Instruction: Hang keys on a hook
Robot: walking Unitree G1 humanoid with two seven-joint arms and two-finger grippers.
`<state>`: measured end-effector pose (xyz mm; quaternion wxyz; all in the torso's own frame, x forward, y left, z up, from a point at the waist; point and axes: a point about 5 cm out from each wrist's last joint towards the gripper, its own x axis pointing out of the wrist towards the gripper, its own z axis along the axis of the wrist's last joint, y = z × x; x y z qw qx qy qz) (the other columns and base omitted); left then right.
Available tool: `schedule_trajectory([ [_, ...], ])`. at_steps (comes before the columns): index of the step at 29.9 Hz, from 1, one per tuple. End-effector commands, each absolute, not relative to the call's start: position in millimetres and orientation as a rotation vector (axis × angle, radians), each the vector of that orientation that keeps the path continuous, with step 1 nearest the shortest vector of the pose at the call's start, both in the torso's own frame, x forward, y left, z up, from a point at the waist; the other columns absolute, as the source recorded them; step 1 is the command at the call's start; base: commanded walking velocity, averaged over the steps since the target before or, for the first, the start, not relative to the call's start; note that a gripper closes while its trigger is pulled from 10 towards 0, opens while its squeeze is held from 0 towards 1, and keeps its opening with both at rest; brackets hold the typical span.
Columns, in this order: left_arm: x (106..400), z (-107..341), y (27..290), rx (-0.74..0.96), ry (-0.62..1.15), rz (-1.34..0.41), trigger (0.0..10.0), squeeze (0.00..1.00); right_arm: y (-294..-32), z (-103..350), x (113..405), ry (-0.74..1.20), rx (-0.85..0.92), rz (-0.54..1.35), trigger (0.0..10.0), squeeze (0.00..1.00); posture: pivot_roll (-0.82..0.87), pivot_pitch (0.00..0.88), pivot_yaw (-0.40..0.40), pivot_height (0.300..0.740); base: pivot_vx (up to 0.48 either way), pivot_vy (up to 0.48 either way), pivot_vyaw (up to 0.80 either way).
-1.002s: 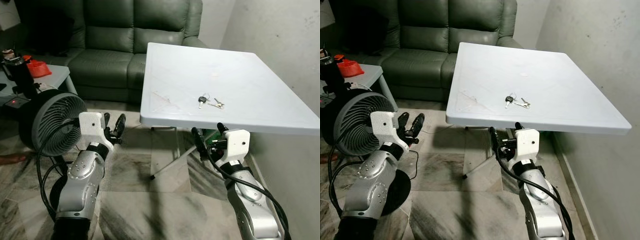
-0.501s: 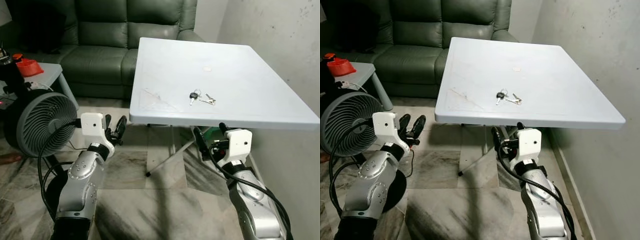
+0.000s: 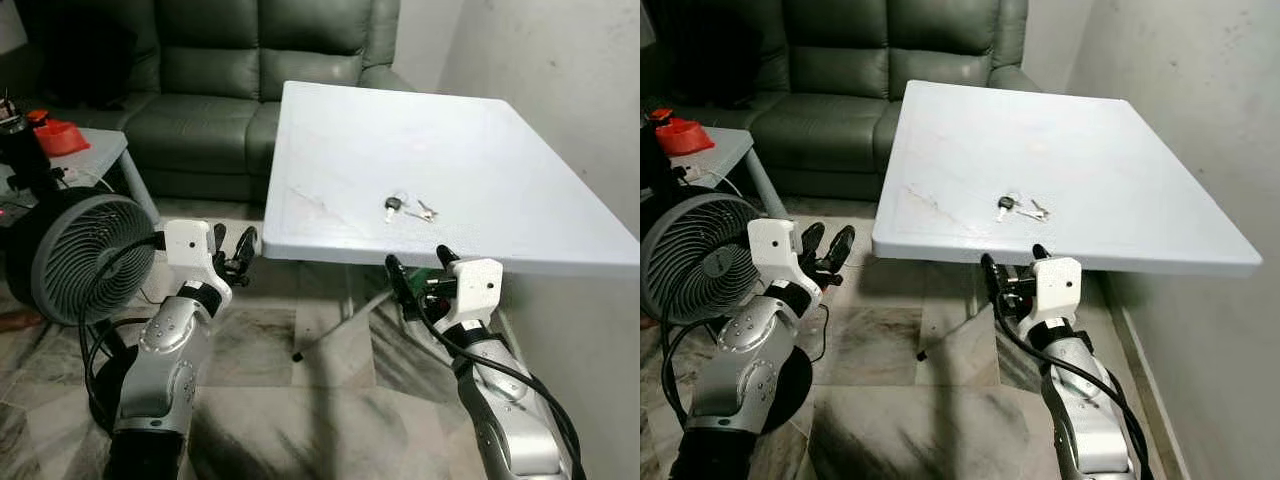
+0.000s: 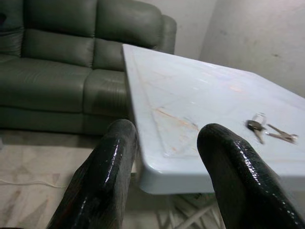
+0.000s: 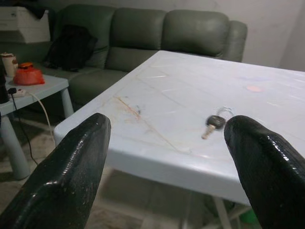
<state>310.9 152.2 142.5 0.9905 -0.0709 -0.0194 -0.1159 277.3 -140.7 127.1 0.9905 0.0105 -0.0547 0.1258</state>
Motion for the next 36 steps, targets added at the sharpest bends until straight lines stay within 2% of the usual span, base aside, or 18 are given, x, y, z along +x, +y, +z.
schedule_trajectory([
  [1,313.6,146.3,148.4,-0.143,-0.046,-0.251,10.0,0.0,-142.6,128.8,278.3,-0.111,0.017,0.252,10.0,0.0,-0.08,0.002,-0.065,0.74,0.45,0.0,0.0],
  [36,312.0,143.6,149.1,-0.101,-0.038,-0.263,10.0,0.0,-142.1,127.4,278.5,-0.099,-0.02,0.279,10.0,0.0,-0.08,0.0,-0.074,0.74,0.433,0.0,0.0],
])
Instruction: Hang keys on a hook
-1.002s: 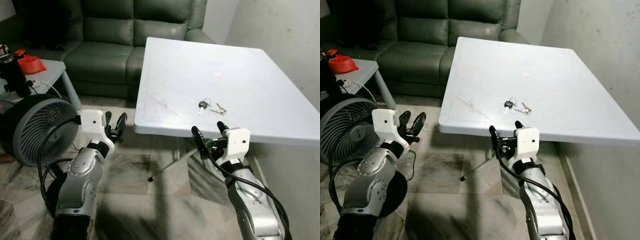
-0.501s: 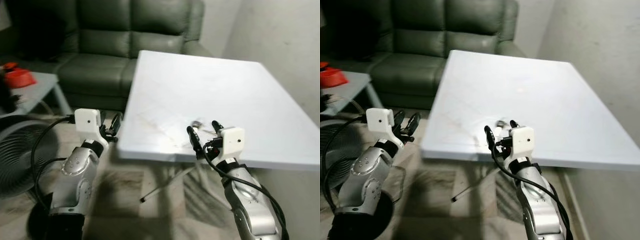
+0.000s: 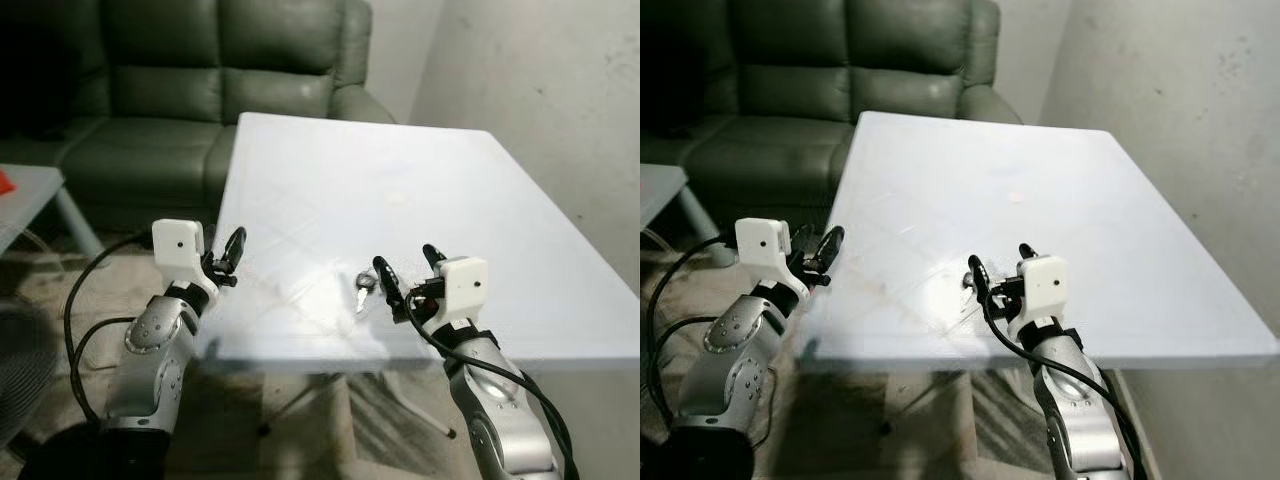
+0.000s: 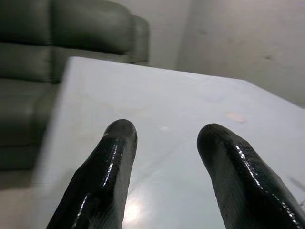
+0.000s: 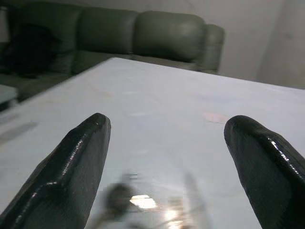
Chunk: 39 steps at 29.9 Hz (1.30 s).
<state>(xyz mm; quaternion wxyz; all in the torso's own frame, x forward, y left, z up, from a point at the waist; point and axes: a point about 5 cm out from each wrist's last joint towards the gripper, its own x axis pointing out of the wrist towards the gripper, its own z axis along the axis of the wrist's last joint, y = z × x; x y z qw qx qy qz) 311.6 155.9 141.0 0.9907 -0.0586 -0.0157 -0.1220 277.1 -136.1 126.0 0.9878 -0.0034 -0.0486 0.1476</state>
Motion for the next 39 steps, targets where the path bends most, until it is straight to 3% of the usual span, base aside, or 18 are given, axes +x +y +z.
schedule_trajectory([
  [1,312,143,149,-0.097,-0.039,-0.26,10.0,0.0,-142,127,279,-0.098,-0.025,0.283,10.0,0.0,-0.08,0.0,-0.074,0.74,0.0,0.0,0.0],
  [19,300,146,136,-0.109,-0.078,-0.353,10.0,0.0,-176,140,306,-0.064,-0.205,0.425,10.0,0.0,-0.06,0.004,-0.099,0.74,0.0,0.0,0.0],
  [28,280,140,113,-0.144,-0.055,-0.409,10.0,0.0,-164,131,316,0.023,-0.236,0.69,10.0,0.0,-0.03,0.061,-0.132,0.74,0.0,0.0,0.0],
  [39,255,133,105,-0.147,-0.006,-0.424,10.0,0.0,-147,116,314,0.097,-0.215,0.843,10.0,0.0,0.01,0.144,-0.15,0.74,0.0,0.0,0.0],
])
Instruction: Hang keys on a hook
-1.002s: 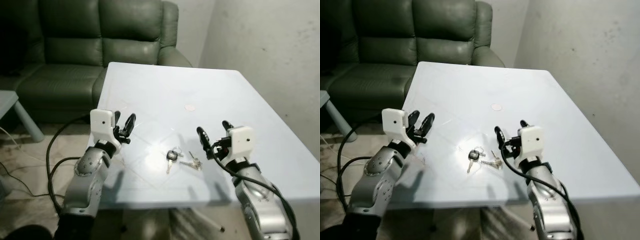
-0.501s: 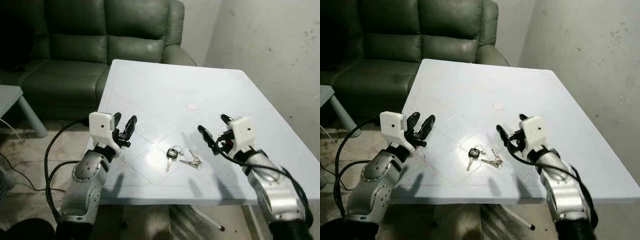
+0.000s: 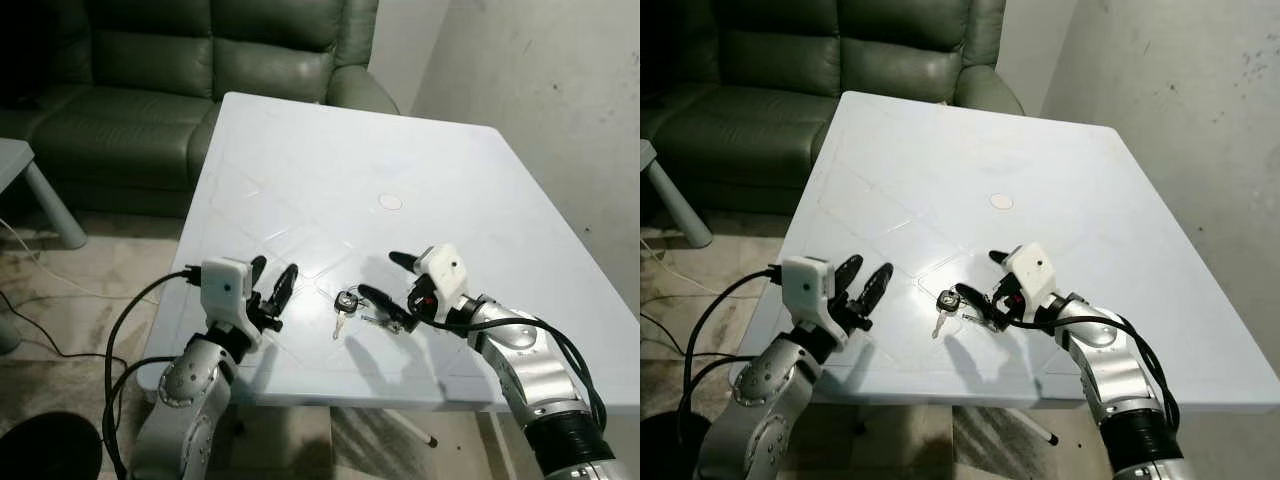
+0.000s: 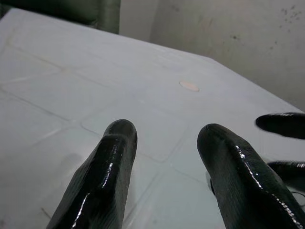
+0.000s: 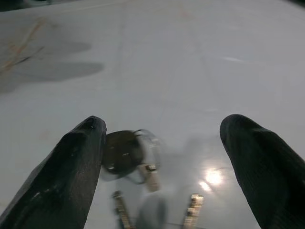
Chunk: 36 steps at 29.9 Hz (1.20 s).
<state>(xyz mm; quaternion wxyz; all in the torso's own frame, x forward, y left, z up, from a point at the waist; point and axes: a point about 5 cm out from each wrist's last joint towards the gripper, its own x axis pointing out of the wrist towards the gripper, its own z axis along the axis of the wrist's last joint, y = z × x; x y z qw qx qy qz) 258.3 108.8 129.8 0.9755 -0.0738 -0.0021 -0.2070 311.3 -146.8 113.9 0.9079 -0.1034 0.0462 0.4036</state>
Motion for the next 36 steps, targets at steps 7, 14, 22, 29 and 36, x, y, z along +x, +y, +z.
schedule_trajectory([
  [7,250,134,105,-0.153,0.007,-0.415,10.0,0.0,-139,113,316,0.108,-0.2,0.872,10.0,0.0,0.01,0.156,-0.152,0.74,0.0,0.0,0.0],
  [14,248,135,104,-0.159,0.015,-0.409,10.0,0.0,-128,112,318,0.113,-0.158,0.907,8.3,0.0,0.02,0.166,-0.155,0.74,0.0,0.0,0.0],
  [22,246,135,105,-0.162,0.024,-0.395,10.0,0.0,-126,112,319,0.116,-0.136,0.943,0.0,0.0,0.02,0.171,-0.159,0.74,0.0,0.0,0.0],
  [29,245,135,105,-0.163,0.028,-0.392,10.0,0.0,-128,113,322,0.117,-0.127,0.926,0.0,0.0,0.02,0.173,-0.16,0.74,0.0,0.0,0.0],
  [36,244,135,104,-0.168,0.03,-0.392,10.0,0.0,-130,112,321,0.119,-0.133,0.918,0.0,0.0,0.02,0.173,-0.159,0.74,0.0,0.0,0.0],
])
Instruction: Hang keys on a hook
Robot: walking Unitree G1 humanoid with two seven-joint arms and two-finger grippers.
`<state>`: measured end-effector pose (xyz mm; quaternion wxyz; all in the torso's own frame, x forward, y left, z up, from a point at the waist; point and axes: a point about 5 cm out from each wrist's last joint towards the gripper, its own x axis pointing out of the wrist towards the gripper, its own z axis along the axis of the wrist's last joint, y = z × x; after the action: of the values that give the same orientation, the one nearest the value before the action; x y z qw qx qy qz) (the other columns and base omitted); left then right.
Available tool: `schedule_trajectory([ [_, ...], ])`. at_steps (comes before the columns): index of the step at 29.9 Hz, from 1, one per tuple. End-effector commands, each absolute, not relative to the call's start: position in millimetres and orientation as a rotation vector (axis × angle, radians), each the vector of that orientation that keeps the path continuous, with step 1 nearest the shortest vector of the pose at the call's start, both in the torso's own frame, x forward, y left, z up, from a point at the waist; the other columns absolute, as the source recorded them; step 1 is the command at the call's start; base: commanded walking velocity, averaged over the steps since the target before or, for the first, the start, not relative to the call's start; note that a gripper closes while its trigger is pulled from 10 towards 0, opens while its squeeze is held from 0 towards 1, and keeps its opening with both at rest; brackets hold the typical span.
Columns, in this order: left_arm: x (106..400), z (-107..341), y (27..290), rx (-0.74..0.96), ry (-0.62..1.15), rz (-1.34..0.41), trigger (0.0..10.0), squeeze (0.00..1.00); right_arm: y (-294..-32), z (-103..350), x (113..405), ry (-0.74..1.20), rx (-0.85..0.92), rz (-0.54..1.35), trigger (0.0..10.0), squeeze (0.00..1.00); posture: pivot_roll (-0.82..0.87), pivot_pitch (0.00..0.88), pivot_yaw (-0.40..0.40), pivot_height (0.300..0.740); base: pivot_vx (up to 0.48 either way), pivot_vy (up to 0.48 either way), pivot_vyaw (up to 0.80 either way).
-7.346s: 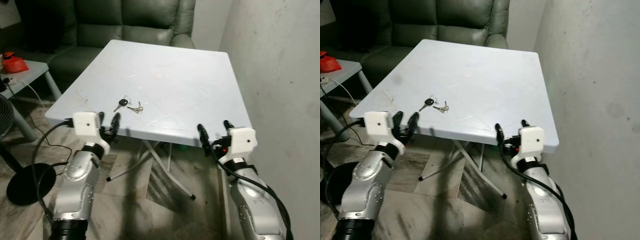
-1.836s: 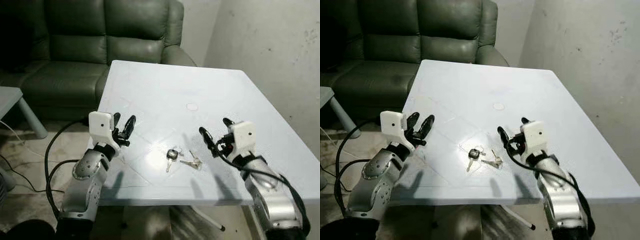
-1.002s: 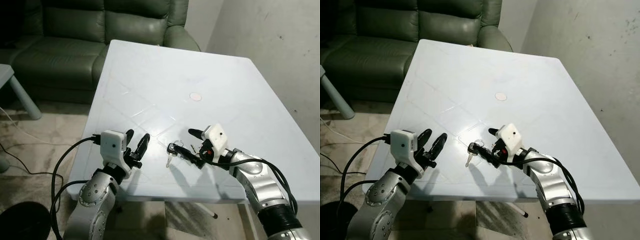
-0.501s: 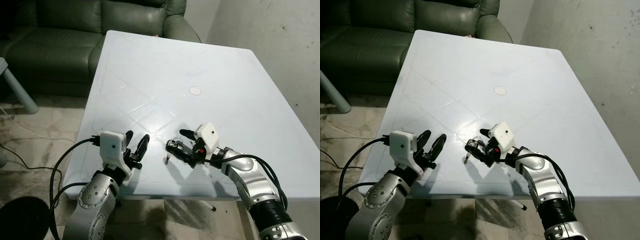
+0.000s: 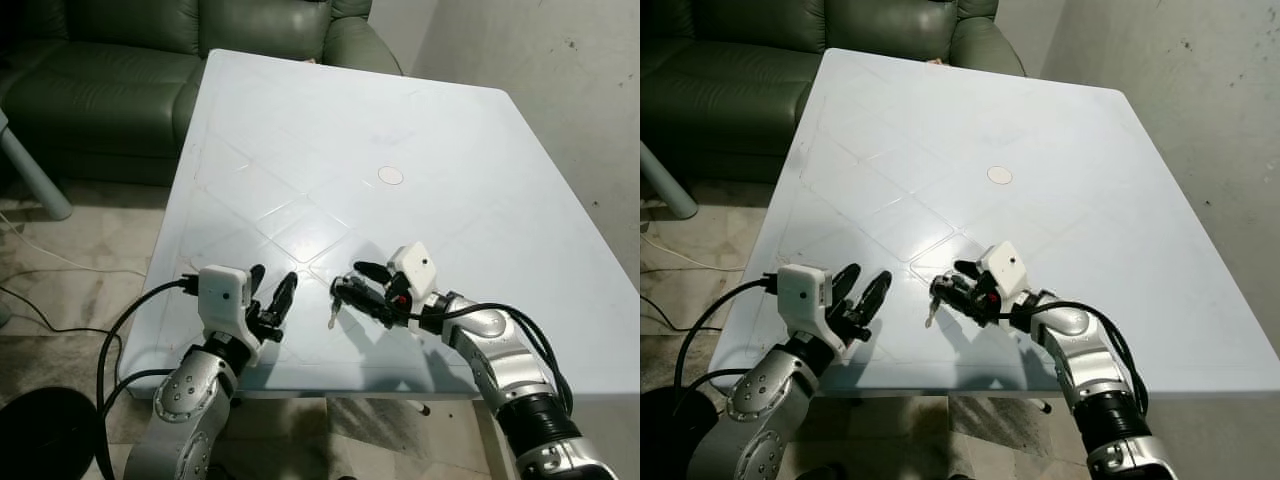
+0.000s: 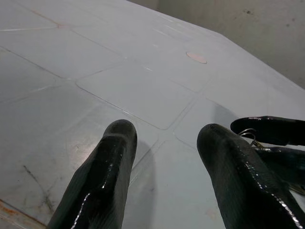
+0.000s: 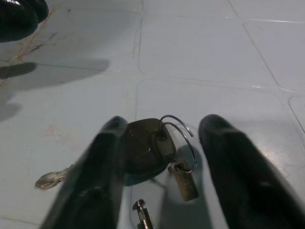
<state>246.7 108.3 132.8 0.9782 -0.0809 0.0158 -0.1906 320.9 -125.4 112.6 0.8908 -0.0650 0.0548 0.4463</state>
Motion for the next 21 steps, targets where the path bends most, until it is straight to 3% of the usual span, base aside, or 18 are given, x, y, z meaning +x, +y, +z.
schedule_trajectory([
  [1,244.2,134.7,104.4,-0.168,0.03,-0.392,10.0,0.0,-130.3,111.6,321.3,0.119,-0.133,0.918,0.0,0.0,0.02,0.173,-0.159,0.74,0.0,0.0,0.0],
  [21,245.5,136.4,104.8,-0.177,0.027,-0.386,10.0,0.0,-136.8,112.1,325.2,0.121,-0.136,0.912,0.0,0.0,0.03,0.165,-0.159,0.74,0.0,0.0,0.0],
])
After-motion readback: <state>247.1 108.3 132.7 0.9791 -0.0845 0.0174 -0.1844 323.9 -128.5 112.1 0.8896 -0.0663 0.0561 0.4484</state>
